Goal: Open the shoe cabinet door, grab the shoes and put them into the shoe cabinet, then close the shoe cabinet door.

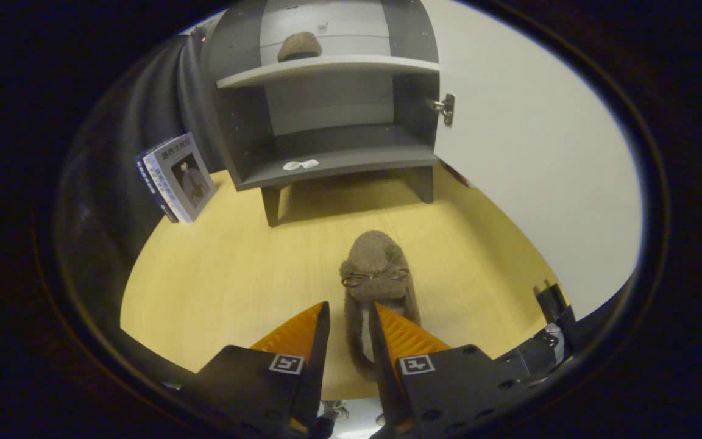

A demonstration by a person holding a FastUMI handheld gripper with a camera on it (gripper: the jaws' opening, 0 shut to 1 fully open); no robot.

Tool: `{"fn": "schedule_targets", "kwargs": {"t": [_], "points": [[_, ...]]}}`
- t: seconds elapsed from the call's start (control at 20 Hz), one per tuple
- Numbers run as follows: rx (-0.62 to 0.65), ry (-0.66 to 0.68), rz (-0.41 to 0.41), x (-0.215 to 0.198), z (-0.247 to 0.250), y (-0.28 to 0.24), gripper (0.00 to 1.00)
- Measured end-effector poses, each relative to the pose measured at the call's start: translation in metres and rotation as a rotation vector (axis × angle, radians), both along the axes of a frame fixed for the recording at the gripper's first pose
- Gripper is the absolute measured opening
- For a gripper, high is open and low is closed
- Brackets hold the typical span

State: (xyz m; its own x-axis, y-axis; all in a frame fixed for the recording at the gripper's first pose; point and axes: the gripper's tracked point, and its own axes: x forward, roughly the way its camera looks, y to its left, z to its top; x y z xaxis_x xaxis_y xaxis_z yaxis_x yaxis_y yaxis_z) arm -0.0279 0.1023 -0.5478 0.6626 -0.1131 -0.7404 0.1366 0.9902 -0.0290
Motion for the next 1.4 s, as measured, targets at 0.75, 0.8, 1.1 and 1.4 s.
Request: {"fn": "schedule_targets", "kwargs": {"t": [0.75,0.8,1.1,1.4], "points": [[-0.075,0.131,0.034,0.001,-0.053,0.003,0.21],[-0.076,0.130,0.036,0.001,-0.053,0.004,0.21],[-0.081,0.148,0.036,0.000,-0.055,0.004,0.05],[-0.086,0.152,0.042,0.000,-0.053,0.004,0.03]]}}
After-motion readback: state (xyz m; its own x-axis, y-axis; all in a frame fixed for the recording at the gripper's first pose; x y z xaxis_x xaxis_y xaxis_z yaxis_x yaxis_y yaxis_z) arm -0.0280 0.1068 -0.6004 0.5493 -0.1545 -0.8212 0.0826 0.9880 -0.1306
